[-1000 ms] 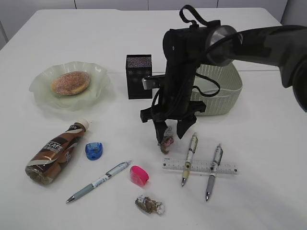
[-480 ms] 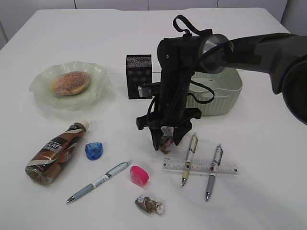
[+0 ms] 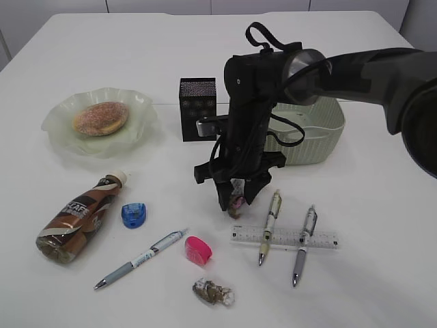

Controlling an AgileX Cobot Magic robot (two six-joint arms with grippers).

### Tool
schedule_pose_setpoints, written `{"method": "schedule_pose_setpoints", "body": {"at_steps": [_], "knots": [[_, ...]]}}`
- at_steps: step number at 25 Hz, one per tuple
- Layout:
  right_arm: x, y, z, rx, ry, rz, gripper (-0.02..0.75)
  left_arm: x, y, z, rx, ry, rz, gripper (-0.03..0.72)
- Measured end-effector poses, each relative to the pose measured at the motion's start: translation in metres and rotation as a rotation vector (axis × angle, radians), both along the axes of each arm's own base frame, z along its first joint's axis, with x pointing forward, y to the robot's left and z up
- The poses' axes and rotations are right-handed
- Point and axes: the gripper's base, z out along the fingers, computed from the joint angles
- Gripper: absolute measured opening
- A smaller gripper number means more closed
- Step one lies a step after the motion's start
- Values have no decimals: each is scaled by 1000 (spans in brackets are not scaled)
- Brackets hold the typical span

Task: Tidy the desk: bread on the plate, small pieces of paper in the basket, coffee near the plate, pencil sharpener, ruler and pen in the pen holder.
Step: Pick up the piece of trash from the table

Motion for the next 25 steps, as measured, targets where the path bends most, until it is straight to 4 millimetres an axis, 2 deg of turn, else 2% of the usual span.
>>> {"method": "schedule_pose_setpoints", "body": {"at_steps": [7, 13, 17, 21, 25], "knots": [[1, 0, 0, 2, -13, 0, 344, 0, 0, 0, 0, 0, 0, 505], [2, 0, -6, -2, -5, -1, 129, 0, -1, 0, -9, 1, -5, 505], [3, 1, -4, 1, -12, 0, 22, 0, -1, 0, -9, 1, -5, 505], [9, 4, 9, 9, -33, 5, -1, 0, -1, 0, -9, 1, -5, 505], [18, 9, 31, 43, -99, 3, -2, 0, -1, 0, -9, 1, -5, 505]]}}
